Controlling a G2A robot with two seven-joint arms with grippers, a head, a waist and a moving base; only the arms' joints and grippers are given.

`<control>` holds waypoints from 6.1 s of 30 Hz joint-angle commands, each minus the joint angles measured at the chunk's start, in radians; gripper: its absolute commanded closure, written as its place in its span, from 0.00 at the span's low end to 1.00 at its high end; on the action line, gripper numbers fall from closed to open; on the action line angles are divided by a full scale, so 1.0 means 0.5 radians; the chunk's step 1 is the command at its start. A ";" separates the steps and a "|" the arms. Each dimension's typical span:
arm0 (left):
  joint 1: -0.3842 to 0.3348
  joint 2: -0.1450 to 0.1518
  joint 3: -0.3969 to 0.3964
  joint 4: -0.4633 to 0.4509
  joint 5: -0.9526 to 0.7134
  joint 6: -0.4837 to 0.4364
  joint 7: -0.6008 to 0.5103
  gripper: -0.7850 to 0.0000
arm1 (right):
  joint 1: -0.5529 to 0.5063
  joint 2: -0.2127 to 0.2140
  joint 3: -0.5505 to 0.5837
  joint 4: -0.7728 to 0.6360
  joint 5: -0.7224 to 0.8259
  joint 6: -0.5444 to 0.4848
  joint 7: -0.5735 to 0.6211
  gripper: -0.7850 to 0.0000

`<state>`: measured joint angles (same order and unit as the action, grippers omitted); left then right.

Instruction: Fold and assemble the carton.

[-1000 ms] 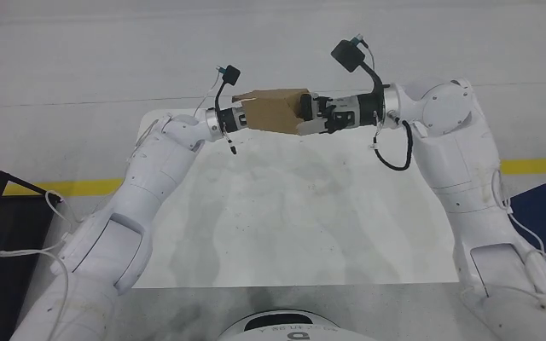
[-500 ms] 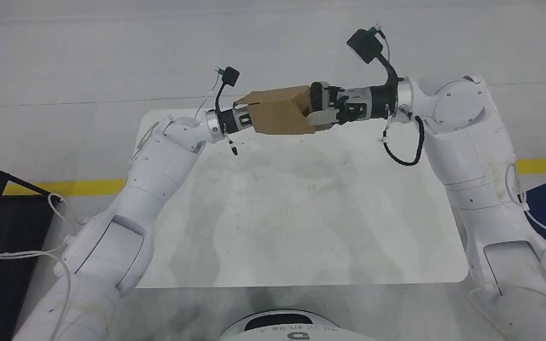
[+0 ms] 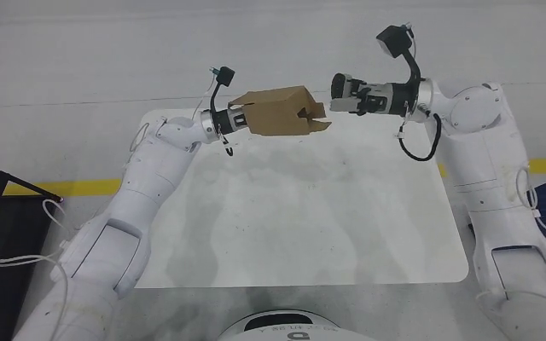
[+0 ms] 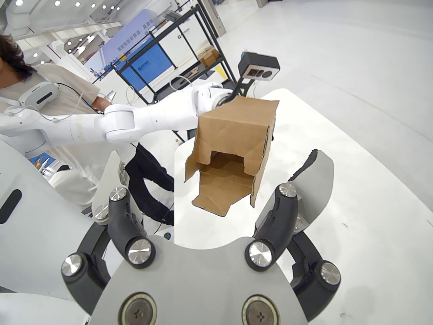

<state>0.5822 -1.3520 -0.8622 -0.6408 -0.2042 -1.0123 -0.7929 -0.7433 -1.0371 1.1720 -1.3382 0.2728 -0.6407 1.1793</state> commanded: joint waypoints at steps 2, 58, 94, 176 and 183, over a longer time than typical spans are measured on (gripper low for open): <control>-0.001 0.000 -0.014 0.002 0.003 0.000 -0.001 1.00 | 0.009 -0.005 -0.065 -0.017 0.021 0.020 0.020 0.00; 0.053 0.017 0.210 -0.189 -0.355 0.000 -0.030 1.00 | 0.057 0.120 -0.221 0.186 0.035 -0.071 -0.071 0.17; -0.005 0.073 0.252 -0.123 -0.397 0.000 -0.030 1.00 | -0.018 0.153 -0.101 -0.146 -0.152 -0.123 -0.242 0.00; 0.024 0.074 0.127 -0.156 -0.302 0.000 -0.030 1.00 | -0.317 0.215 0.276 -0.368 -0.524 0.156 -0.674 0.00; 0.018 0.072 0.170 -0.182 -0.451 0.000 -0.030 1.00 | -0.392 0.222 0.315 -0.283 -0.317 0.114 -0.651 0.00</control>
<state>0.5913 -1.3138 -0.7843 -0.7288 -0.4181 -1.0123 -0.8079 -0.9378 -0.9262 1.3309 -1.4859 0.1054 -0.5799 0.8484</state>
